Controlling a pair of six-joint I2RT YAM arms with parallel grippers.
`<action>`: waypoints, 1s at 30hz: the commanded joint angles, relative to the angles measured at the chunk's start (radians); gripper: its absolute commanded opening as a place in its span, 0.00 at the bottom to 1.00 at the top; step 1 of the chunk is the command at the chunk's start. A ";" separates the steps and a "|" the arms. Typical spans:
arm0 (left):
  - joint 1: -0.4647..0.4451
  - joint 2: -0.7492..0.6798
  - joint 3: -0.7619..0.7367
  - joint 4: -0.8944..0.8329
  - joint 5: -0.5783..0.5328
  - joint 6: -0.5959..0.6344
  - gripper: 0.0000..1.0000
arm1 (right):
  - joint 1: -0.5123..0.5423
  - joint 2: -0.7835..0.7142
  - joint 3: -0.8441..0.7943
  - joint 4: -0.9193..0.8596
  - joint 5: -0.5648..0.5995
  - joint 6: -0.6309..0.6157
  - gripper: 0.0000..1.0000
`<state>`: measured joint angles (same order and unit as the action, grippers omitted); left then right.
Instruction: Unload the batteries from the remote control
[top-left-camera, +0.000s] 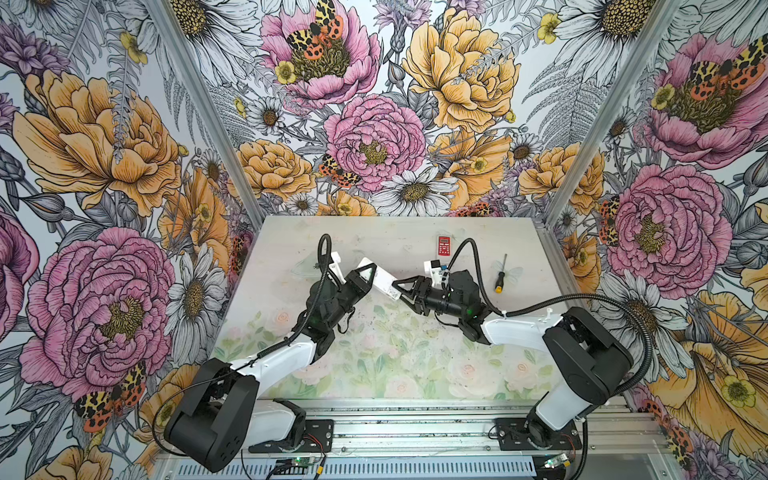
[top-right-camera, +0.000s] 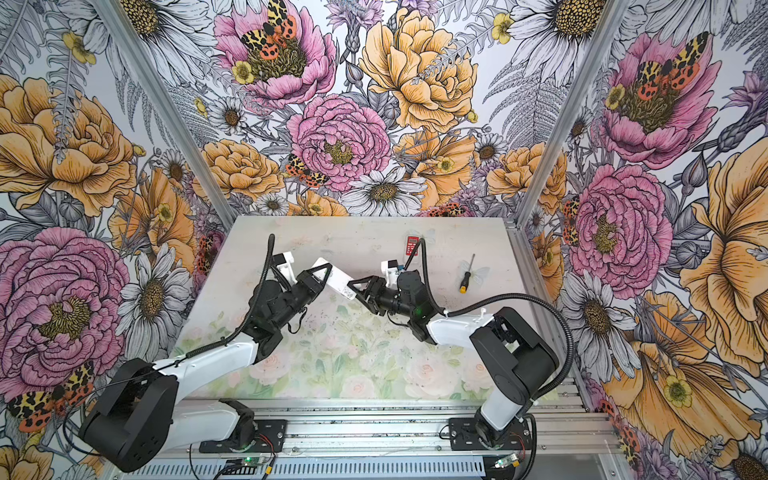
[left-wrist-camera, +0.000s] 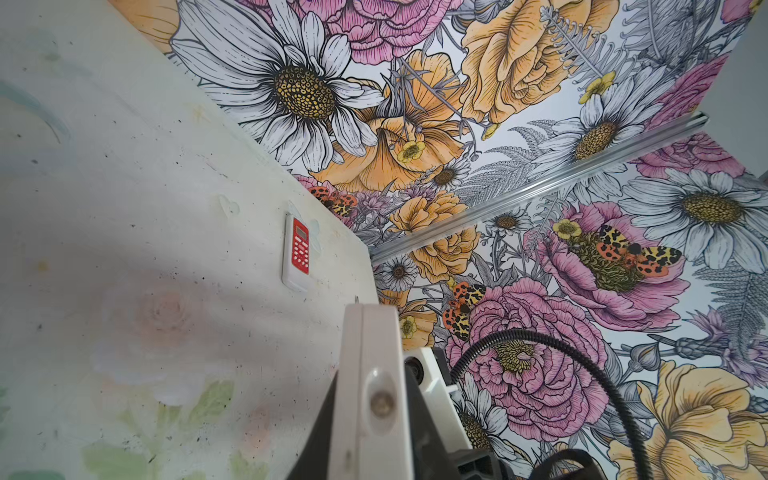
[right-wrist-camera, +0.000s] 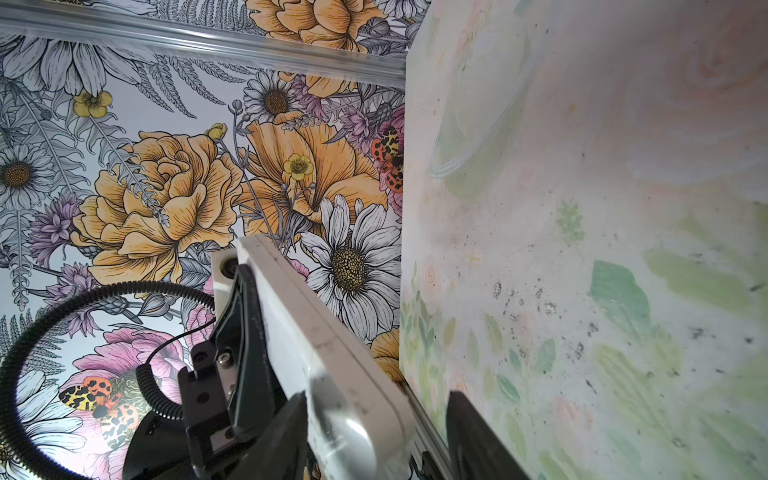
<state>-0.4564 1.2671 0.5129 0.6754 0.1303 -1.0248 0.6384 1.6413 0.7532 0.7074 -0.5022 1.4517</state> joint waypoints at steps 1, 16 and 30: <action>-0.012 -0.005 0.035 0.023 -0.017 0.028 0.00 | 0.008 0.012 0.028 0.036 0.008 -0.002 0.51; -0.011 -0.017 0.056 0.002 -0.045 0.039 0.00 | 0.024 -0.005 -0.051 0.058 0.037 -0.004 0.24; -0.001 0.009 0.021 0.069 -0.058 -0.007 0.00 | 0.030 -0.056 -0.064 0.021 0.049 -0.016 0.50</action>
<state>-0.4614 1.2728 0.5442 0.6514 0.0933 -1.0325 0.6621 1.6184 0.7017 0.7597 -0.4572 1.4651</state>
